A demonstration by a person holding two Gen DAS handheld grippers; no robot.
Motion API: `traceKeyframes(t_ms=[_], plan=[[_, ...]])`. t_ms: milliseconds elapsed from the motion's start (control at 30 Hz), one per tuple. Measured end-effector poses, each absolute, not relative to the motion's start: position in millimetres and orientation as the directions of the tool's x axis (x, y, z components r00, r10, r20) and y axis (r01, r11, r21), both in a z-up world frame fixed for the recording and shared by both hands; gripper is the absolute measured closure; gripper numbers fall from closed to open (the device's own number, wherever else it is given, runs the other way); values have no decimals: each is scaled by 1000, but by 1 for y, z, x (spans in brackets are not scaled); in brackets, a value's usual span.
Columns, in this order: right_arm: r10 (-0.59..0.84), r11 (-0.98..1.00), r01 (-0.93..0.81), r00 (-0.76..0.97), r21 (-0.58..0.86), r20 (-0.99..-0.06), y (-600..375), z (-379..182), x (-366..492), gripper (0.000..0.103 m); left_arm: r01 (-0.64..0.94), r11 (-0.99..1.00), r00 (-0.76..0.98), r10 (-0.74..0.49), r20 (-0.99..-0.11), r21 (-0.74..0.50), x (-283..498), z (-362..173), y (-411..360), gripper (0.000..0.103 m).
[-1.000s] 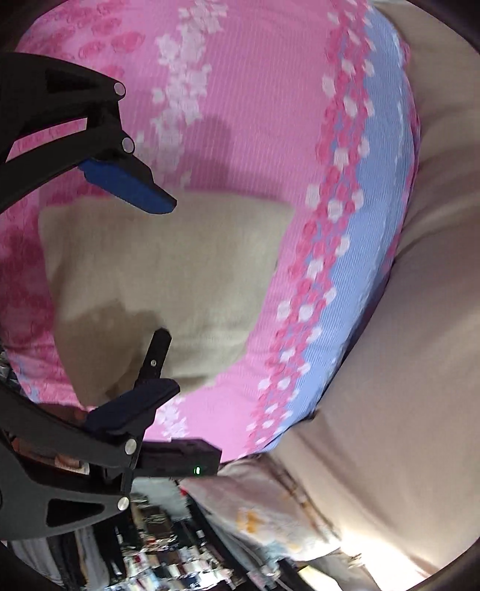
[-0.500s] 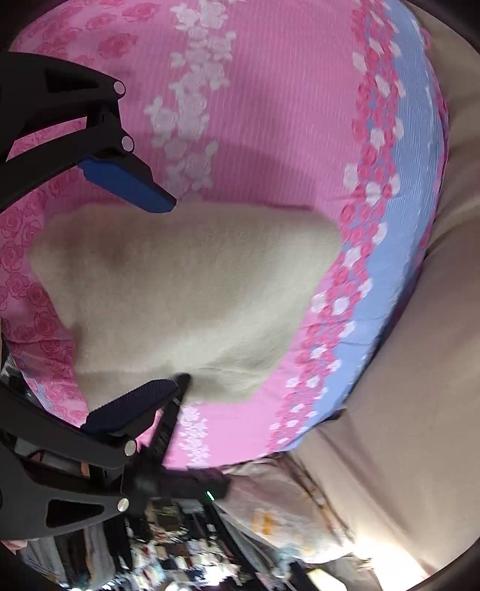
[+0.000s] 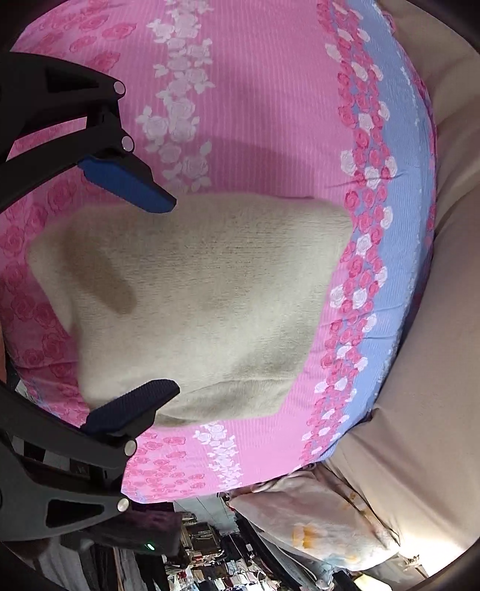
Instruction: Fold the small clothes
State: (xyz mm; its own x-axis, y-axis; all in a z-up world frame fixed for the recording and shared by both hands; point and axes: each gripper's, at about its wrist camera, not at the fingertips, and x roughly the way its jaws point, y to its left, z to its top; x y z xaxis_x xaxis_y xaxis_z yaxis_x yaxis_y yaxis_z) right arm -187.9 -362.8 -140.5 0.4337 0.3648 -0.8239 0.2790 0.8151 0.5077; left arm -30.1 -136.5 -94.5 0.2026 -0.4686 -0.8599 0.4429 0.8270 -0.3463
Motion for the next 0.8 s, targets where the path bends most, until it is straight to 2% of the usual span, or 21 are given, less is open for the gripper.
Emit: traceKeyframes(t_ms=[33, 67, 100, 233, 300, 333, 367, 400, 433, 467, 500, 567, 633, 733, 800], plan=[[380, 806, 269, 450, 528, -808, -366, -134, -190, 36, 462, 807, 187, -495, -848, -369, -32, -92, -126, 14], [410, 793, 248, 457, 556, -789, -368, -130, -190, 34, 497, 773, 151, -524, -838, -394, -35, -91, -118, 14], [439, 782, 231, 453, 578, -776, -369, -130, -187, 34, 540, 740, 113, -537, -836, -402, -38, -92, -112, 14], [523, 762, 201, 371, 616, -768, -355, -153, -168, 34, 764, 609, 71, -405, -911, -211, -80, -113, -99, 14], [515, 782, 192, 335, 593, -789, -342, -159, -164, 35, 801, 575, 76, -377, -923, -169, -95, -126, -99, 14], [515, 792, 175, 324, 585, -794, -338, -163, -161, 58, 805, 572, 88, -377, -922, -157, -101, -134, -103, 14], [516, 794, 172, 316, 583, -796, -336, -163, -157, 75, 801, 575, 95, -394, -914, -164, -103, -137, -105, 15], [515, 795, 168, 322, 583, -794, -337, -159, -154, 84, 794, 579, 101, -427, -899, -186, -102, -141, -107, 32], [506, 798, 158, 349, 582, -789, -340, -148, -153, 86, 774, 595, 97, -448, -889, -215, -97, -146, -111, 57], [495, 798, 150, 388, 583, -777, -345, -131, -153, 87, 750, 626, 106, -432, -895, -214, -92, -151, -113, 67], [493, 793, 147, 416, 592, -764, -352, -119, -155, 88, 721, 654, 108, -431, -896, -228, -86, -153, -109, 72], [468, 801, 147, 453, 581, -759, -365, -99, -160, 90, 677, 679, 97, -465, -880, -284, -81, -153, -97, 74], [427, 829, 157, 440, 537, -790, -372, -103, -164, 93, 700, 668, 102, -443, -891, -252, -91, -152, -94, 77], [367, 869, 217, 323, 445, -872, -379, -161, -164, 95, 715, 658, 70, -405, -912, -237, -103, -164, -93, 77], [398, 831, 265, 331, 489, -856, -385, -179, -168, 94, 680, 683, 26, -386, -922, -266, -103, -183, -83, 76]])
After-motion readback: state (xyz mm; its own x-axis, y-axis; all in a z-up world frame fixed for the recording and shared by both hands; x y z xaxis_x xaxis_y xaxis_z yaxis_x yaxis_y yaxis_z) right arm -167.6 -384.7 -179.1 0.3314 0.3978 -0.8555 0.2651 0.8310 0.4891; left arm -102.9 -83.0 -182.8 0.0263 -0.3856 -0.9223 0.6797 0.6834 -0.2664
